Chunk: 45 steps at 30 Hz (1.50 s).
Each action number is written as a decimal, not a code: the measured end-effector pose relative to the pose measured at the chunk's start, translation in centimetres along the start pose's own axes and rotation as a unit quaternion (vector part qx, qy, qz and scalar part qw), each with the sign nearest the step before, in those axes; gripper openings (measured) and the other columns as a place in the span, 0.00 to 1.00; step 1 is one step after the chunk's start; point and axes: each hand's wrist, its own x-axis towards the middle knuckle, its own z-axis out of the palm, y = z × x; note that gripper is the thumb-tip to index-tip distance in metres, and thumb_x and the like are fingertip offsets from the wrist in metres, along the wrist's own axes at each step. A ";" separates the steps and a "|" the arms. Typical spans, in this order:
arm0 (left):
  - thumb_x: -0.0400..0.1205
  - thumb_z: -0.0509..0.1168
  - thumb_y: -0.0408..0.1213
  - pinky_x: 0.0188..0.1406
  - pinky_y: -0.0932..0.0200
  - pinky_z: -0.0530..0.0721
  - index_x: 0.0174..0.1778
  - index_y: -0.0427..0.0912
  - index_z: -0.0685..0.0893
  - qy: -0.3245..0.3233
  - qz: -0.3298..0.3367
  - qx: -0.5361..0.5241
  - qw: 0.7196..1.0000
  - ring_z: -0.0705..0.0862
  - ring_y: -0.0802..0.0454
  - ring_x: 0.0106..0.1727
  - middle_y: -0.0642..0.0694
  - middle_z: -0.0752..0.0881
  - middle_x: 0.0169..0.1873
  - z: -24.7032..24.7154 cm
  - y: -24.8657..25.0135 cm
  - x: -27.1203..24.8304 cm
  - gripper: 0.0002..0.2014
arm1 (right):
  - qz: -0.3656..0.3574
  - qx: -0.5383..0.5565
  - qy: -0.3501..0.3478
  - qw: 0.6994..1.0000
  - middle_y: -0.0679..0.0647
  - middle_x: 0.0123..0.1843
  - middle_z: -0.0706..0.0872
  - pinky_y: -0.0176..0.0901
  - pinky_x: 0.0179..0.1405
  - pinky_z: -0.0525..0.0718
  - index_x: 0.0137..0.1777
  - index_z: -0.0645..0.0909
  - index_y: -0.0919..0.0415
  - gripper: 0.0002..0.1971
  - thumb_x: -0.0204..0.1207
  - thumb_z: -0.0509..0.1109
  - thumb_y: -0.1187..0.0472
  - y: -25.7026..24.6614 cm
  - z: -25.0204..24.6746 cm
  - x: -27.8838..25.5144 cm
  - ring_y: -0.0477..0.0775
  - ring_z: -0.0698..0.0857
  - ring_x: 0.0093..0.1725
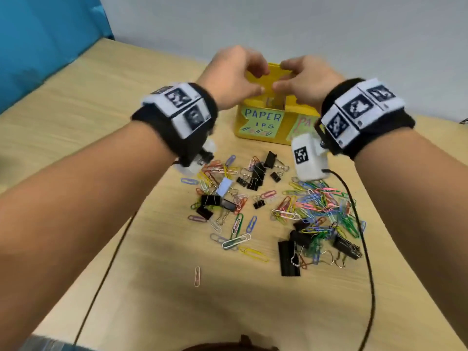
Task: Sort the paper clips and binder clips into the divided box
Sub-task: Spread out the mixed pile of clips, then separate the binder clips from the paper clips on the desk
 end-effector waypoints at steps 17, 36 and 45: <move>0.77 0.66 0.32 0.61 0.59 0.76 0.63 0.44 0.84 -0.220 -0.051 0.096 0.970 0.81 0.44 0.61 0.40 0.82 0.60 1.3 -5.9 -16.9 0.17 | -0.190 -0.301 -0.081 0.931 0.54 0.72 0.77 0.58 0.68 0.75 0.68 0.79 0.51 0.20 0.79 0.59 0.63 3.7 9.6 -10.4 0.65 0.76 0.68; 0.77 0.62 0.28 0.37 0.63 0.72 0.49 0.42 0.86 -0.112 -0.127 0.051 0.984 0.78 0.52 0.35 0.49 0.81 0.34 -0.3 -6.5 -14.8 0.10 | -0.138 -0.223 -0.200 0.944 0.58 0.65 0.83 0.35 0.59 0.73 0.65 0.81 0.57 0.20 0.79 0.57 0.71 2.4 10.4 -11.4 0.56 0.80 0.65; 0.77 0.62 0.37 0.44 0.56 0.78 0.47 0.41 0.85 -0.328 -0.192 0.126 0.916 0.82 0.50 0.34 0.46 0.86 0.34 -1.4 -6.4 -14.1 0.08 | -0.141 -0.369 -0.217 0.893 0.57 0.77 0.68 0.57 0.72 0.73 0.79 0.63 0.49 0.31 0.79 0.52 0.73 -0.3 12.4 -8.1 0.65 0.69 0.75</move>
